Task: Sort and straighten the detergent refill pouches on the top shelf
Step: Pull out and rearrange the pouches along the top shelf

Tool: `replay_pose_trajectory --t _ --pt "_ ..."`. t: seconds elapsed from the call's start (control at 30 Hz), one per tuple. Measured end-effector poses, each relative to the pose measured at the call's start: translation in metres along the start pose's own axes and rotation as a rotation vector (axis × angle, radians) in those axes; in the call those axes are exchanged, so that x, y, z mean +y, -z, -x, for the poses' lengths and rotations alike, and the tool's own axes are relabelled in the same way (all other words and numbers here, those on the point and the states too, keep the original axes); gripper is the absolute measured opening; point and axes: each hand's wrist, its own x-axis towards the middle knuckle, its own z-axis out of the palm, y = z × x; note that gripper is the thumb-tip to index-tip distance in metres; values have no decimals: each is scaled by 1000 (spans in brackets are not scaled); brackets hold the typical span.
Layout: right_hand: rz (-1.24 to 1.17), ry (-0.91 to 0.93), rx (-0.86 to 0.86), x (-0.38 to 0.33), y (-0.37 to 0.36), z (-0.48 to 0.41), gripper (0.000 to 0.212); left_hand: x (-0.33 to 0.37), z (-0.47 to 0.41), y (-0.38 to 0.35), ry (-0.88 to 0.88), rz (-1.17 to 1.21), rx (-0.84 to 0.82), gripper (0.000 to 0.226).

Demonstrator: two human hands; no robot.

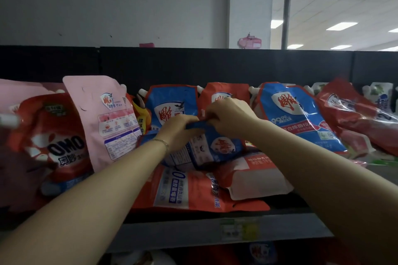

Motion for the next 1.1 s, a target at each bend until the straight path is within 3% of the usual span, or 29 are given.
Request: replay_pose_trajectory --t 0.1,0.17,0.27,0.33,0.43,0.6,0.73,0.83,1.0,1.1 --pt "-320 -71 93 5 -4 -7 9 -8 0 -2 12 145 108 9" --pt "-637 -157 100 7 -4 -4 25 -11 -1 -2 37 216 179 13" --pt "-973 -215 -69 15 -5 9 48 -12 -4 -1 79 330 196 11" --pt "-1121 -223 -229 26 -8 15 49 -14 -6 -1 92 399 183 7" --pt "-1002 -185 -393 33 -6 15 44 -15 -7 0 89 442 155 9" --pt "-952 -166 -401 41 -7 12 41 -18 -6 1 97 490 154 9" --pt "-503 -243 -397 56 -19 12 85 -24 -5 7 120 587 231 11" --pt "-347 -228 -374 56 -25 10 100 -24 -5 9 162 643 299 12" --pt "-586 -363 -363 76 -39 14 127 -26 -6 13 230 720 425 6" --pt "-587 -330 -305 84 -50 16 121 -34 -14 14 351 836 541 7"
